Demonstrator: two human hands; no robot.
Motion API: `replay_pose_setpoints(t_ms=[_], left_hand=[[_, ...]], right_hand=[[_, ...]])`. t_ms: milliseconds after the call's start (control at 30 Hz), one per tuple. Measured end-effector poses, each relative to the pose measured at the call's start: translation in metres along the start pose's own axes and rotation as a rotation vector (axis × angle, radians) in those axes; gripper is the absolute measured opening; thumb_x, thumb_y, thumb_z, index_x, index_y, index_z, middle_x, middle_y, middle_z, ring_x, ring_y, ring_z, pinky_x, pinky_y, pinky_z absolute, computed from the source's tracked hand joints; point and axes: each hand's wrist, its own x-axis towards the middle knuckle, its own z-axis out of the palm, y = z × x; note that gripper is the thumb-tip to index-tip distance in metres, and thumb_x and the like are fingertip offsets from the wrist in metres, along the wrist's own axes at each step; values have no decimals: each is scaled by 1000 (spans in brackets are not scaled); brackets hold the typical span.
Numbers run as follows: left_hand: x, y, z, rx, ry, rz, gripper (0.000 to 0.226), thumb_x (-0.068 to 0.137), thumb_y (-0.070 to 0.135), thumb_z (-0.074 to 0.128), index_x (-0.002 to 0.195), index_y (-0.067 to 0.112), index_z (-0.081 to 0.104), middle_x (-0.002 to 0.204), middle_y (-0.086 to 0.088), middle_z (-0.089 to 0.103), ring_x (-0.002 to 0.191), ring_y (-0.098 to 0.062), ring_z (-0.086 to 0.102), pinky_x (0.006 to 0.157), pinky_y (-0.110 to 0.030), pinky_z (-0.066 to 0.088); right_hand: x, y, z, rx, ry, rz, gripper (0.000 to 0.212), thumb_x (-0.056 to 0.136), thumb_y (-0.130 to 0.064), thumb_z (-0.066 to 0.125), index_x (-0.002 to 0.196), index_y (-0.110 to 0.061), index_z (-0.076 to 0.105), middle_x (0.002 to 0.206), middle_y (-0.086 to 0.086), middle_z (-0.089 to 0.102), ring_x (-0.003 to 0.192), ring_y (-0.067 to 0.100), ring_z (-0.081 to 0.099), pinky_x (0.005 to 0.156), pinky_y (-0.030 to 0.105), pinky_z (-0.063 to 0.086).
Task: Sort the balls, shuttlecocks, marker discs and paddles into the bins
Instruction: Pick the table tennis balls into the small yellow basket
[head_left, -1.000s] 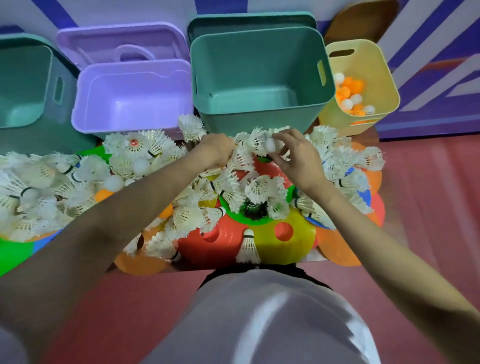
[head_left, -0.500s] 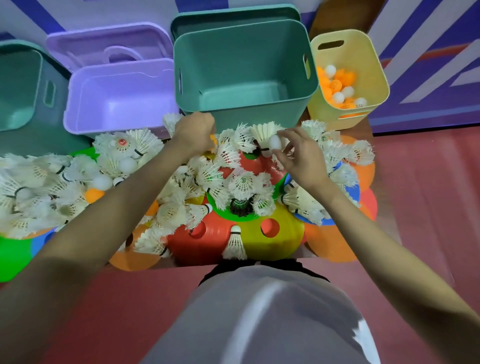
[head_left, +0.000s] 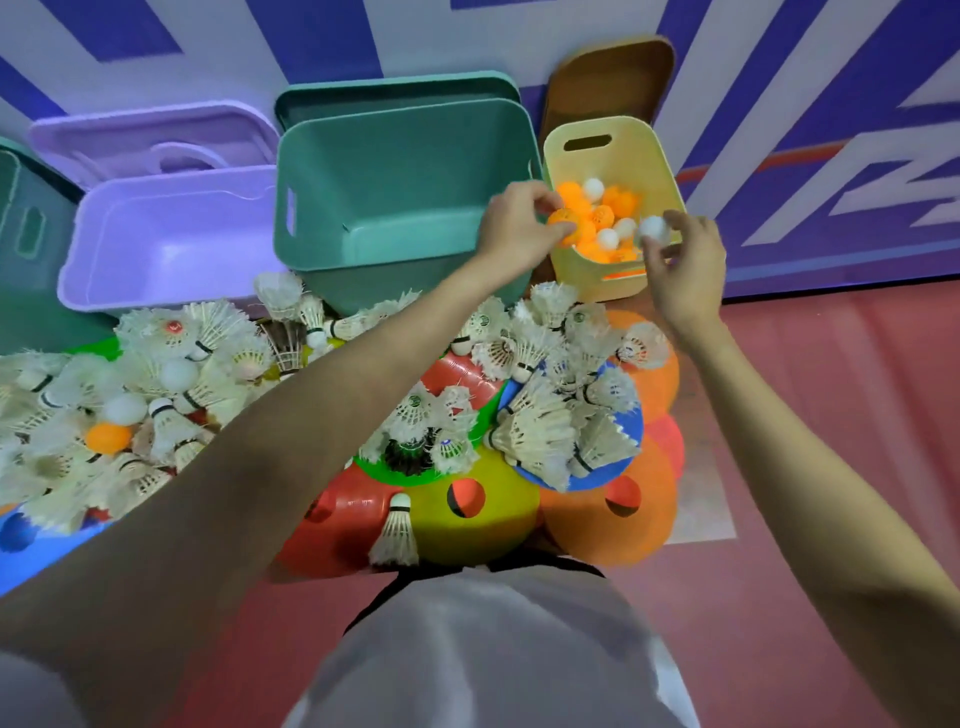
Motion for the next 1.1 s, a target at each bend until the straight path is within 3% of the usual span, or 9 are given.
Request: replay_pose_setpoints(t_ms=[167, 300, 467, 633, 767, 967, 1100], left_hand=[[35, 16, 36, 59, 12, -42, 35, 89, 26, 66, 120, 11, 65, 120, -5, 66, 111, -20, 60, 92, -29, 48], [23, 8, 24, 86, 32, -4, 30, 88, 21, 63, 117, 12, 66, 117, -3, 66, 104, -19, 62, 89, -31, 50], [-32, -24, -13, 139, -12, 74, 29, 90, 14, 59, 119, 11, 64, 119, -2, 65, 90, -13, 64, 85, -30, 52], [-99, -72, -54, 143, 46, 7, 31, 91, 15, 60, 122, 12, 61, 121, -3, 63, 100, -11, 61, 89, -30, 53], [-160, -117, -98, 70, 170, -143, 27, 89, 15, 62, 117, 13, 63, 115, -3, 65, 96, -9, 58, 83, -32, 53], [-242, -176, -163, 58, 388, -232, 25, 92, 13, 60, 116, 11, 64, 115, -4, 64, 97, -12, 60, 81, -33, 53], [-279, -217, -192, 175, 392, -250, 26, 92, 8, 57, 117, 8, 63, 115, -9, 64, 101, -22, 61, 86, -41, 52]], right_hand=[[29, 3, 3, -72, -83, 8, 43, 95, -30, 54, 132, -8, 51, 127, 15, 53, 91, 25, 65, 79, 37, 48], [13, -2, 11, -61, -115, -38, 37, 94, -26, 54, 126, -7, 55, 124, 15, 55, 90, 27, 64, 78, 37, 46], [-37, -17, 27, 0, -229, -137, 30, 92, -17, 55, 118, -3, 58, 117, 15, 59, 85, 26, 65, 78, 40, 50], [-98, -56, 52, 65, -335, -277, 28, 92, -14, 55, 117, -3, 58, 112, 14, 58, 88, 26, 63, 76, 45, 52], [-140, -102, 80, 51, -485, -464, 30, 94, -17, 53, 121, -4, 55, 112, 15, 55, 94, 32, 61, 76, 44, 51], [-185, -172, 121, 71, -633, -629, 34, 93, -15, 53, 125, -3, 54, 115, 15, 55, 94, 32, 60, 78, 37, 50], [-205, -207, 143, 90, -694, -696, 34, 92, -12, 55, 124, -3, 54, 113, 15, 56, 98, 31, 58, 79, 37, 47]])
